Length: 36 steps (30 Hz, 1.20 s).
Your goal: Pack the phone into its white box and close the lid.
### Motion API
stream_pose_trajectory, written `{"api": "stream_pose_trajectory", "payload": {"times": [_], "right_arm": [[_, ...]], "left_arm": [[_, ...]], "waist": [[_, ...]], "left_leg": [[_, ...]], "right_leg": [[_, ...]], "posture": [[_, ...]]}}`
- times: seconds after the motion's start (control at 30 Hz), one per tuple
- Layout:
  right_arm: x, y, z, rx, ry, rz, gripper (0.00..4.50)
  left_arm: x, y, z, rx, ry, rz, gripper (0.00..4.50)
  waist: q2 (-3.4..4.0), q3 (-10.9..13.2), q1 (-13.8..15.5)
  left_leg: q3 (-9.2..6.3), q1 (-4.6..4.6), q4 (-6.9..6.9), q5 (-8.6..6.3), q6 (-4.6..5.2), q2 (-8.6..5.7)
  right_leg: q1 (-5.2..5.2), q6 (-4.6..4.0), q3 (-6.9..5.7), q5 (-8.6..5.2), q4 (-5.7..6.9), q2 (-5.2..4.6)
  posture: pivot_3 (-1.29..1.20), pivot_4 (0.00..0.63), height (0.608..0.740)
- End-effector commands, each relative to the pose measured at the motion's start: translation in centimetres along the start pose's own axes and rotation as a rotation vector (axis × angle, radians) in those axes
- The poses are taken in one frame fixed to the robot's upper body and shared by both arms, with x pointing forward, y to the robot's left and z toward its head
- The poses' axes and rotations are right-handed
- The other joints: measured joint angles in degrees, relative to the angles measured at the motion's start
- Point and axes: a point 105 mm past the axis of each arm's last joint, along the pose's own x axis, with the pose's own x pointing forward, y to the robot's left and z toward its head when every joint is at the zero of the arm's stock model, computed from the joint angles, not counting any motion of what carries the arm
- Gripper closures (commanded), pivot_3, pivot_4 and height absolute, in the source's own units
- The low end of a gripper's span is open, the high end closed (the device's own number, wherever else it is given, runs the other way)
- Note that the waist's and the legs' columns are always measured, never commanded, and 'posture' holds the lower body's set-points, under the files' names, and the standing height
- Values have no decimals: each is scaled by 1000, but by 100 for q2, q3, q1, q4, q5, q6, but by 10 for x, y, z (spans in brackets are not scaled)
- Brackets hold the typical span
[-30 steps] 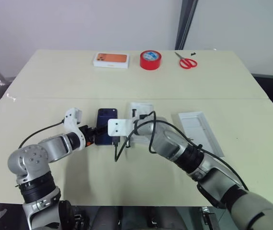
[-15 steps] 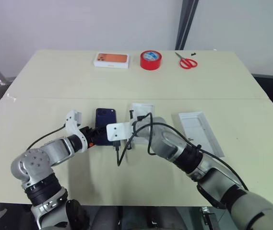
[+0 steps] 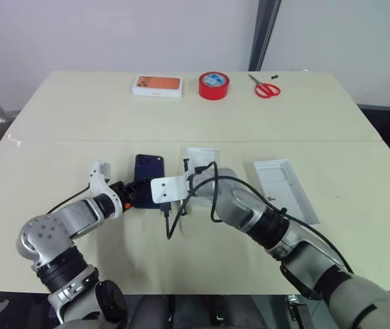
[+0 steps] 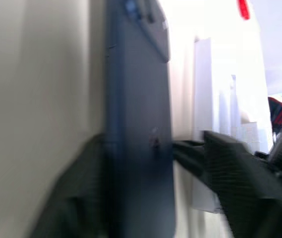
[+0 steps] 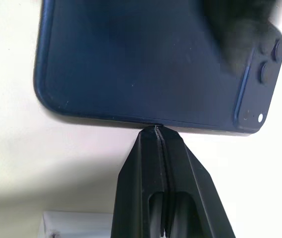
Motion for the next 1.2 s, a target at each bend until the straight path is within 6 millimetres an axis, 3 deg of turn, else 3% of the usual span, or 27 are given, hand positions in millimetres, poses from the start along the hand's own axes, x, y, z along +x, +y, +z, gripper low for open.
{"api": "stream_pose_trajectory", "payload": {"times": [0.03, 0.33, 0.43, 0.67, 0.83, 1.0, 1.2], "right_arm": [[-10, -12, 15, 2, -64, -45, 4500], [-36, -25, 26, 100, -149, -69, 4500], [-44, -30, 25, 152, -172, -77, 4500], [-62, -41, 10, 233, -183, -112, 4500], [-92, -38, -4, 305, -271, -91, 4500], [-123, -22, -33, 432, -336, -61, 4500], [-136, -15, -61, 516, -285, -88, 4500]], "left_arm": [[-2, -8, 5, 5, -19, -37, 3156], [-7, -7, 13, -81, -100, -65, 3156], [-9, -7, 15, -96, -118, -69, 4437], [-12, -12, 20, -97, -139, -91, 4474], [-9, -45, 33, -67, -191, -216, 4474], [16, -85, 18, -63, -121, -327, 4474], [40, -93, -1, -87, -26, -309, 4474]], "waist": [[0, 0, -2], [-1, 1, 4], [-4, 0, 3], [-6, 1, -1], [-20, 10, 42], [-23, 11, 74], [-24, 13, -27]], "left_leg": [[0, 0, 0, 0, 0, 0], [-2, -2, -1, -2, 2, 1], [-2, -2, -1, -2, 2, 1], [-3, -2, -2, -4, 6, 1], [-4, -9, -2, -4, 6, 1], [-7, -12, -1, -5, 7, -1], [-3, -1, -8, -5, 8, 7]], "right_leg": [[0, 0, 0, 0, 0, 0], [-2, 0, 0, 0, 0, 1], [-2, 0, -1, 0, 0, 1], [-3, 0, 0, 0, -1, 1], [-5, 0, -3, 0, -7, 1], [3, 1, -6, 1, -19, -3], [-2, 1, 3, 0, -3, 15]], "posture": [[0, 150, 733], [0, 150, 733], [0, 150, 733], [0, 150, 733], [0, 150, 733], [0, 150, 733], [0, 150, 733]]}}
